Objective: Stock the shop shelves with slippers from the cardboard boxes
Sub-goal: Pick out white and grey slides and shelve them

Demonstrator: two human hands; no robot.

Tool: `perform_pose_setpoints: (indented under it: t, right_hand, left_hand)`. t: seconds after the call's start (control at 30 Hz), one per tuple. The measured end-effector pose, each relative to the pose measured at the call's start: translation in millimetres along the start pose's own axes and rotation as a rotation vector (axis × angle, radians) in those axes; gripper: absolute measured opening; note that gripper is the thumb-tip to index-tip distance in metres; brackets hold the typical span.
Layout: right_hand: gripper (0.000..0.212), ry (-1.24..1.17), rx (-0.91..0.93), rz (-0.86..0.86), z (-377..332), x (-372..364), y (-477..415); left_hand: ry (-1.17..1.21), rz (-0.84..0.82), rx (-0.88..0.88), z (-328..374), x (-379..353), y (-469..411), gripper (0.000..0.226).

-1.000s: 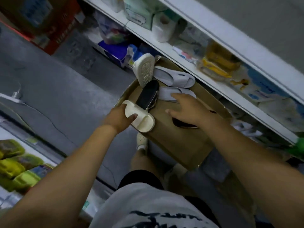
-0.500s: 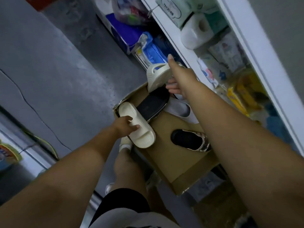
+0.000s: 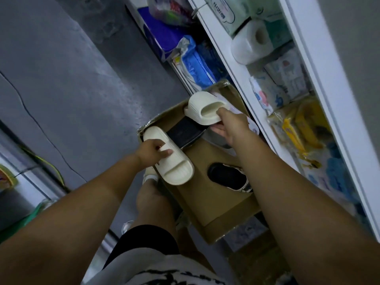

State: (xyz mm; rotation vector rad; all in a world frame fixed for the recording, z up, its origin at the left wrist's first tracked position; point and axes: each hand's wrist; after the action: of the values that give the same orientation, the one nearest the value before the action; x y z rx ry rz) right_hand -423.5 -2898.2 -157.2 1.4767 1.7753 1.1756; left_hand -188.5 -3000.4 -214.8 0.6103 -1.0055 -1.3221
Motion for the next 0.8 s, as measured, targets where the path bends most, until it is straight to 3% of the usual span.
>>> perform_pose_setpoints:
  t: [0.3,0.43,0.6,0.7,0.8]
  right_hand:
    - [0.035,-0.100,-0.056,-0.027,55,71,21]
    - [0.029,-0.274,-0.087,-0.065,77,102,61]
    - [0.021,-0.500,-0.131,-0.110,99,132,109]
    - [0.022,-0.629,-0.118,-0.176,107,157,134]
    - [0.031,-0.658,-0.032,-0.227,110,194,162]
  left_hand:
    - [0.042,0.067,-0.055,26,-1,34,0.030]
    - [0.048,0.111,-0.089,46,-4,55,0.041]
    - [0.033,0.154,-0.165,77,-14,92,0.034]
    - [0.061,0.187,-0.199,93,-30,124,0.024]
    - [0.121,0.236,-0.253,106,-55,161,0.030]
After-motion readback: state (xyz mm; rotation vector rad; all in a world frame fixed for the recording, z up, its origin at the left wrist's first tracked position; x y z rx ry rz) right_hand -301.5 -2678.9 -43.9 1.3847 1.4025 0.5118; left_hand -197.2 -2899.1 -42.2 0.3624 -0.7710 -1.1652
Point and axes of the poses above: each hand's wrist, its own y-axis away from the middle knuckle, its own x-axis out of the back of the hand, z = x × y, and after that the axes turned 14 degrees about -y, right-handed
